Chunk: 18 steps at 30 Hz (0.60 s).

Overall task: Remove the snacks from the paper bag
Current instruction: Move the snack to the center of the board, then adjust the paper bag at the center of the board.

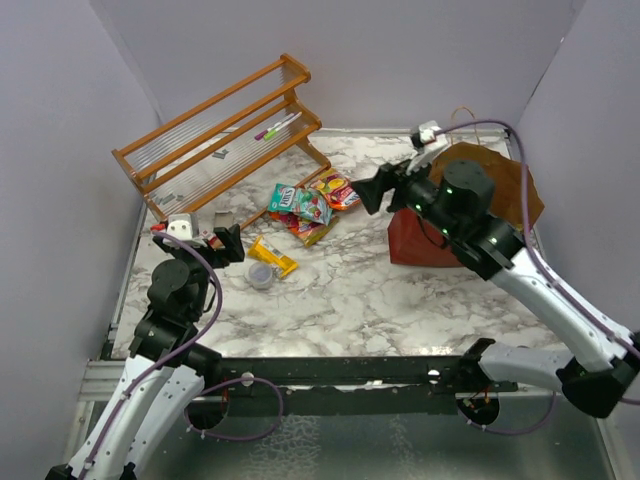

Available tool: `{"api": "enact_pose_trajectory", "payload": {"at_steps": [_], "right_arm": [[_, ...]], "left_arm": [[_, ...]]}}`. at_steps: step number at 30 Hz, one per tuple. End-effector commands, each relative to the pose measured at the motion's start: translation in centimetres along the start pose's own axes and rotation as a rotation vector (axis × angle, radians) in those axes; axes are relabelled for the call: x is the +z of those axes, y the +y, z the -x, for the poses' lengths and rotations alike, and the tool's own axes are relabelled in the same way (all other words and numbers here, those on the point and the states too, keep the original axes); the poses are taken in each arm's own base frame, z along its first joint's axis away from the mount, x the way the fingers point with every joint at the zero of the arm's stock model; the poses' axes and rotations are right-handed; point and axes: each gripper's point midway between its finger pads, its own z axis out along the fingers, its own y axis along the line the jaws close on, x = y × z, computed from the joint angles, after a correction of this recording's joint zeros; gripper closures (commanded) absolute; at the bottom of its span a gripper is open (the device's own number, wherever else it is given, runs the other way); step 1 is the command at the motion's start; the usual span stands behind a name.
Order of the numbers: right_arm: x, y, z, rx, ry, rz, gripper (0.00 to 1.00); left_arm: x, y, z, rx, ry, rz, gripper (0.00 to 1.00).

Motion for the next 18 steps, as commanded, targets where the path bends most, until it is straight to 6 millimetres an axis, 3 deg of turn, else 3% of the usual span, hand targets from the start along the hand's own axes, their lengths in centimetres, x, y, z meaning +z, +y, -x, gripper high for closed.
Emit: {"api": "enact_pose_trajectory", "payload": {"at_steps": [1, 6, 10, 15, 18], "right_arm": [[-6.4, -3.5, 2.4, -0.15, 0.004, -0.169, 0.22], [-12.3, -10.0, 1.8, -0.172, 0.054, -0.553, 0.2], [-17.4, -13.4, 1.2, 0.0, 0.004, -0.843, 0.18], [-21.2, -12.3, 1.0, 0.315, -0.106, -0.807, 0.18], [-24.2, -11.3, 1.2, 0.379, -0.112, -0.732, 0.18]], "left_arm": [[0.1, -0.6, 0.7, 0.001, -0.015, -0.023, 0.05], [0.3, -0.6, 0.5, 0.003, -0.008, -0.022, 0.05], [0.4, -0.7, 0.2, 0.004, 0.009, -0.022, 0.05], [0.7, -0.9, -0.3, 0.009, 0.024, -0.029, 0.05], [0.7, -0.8, -0.3, 0.011, 0.025, -0.028, 0.05]]}}
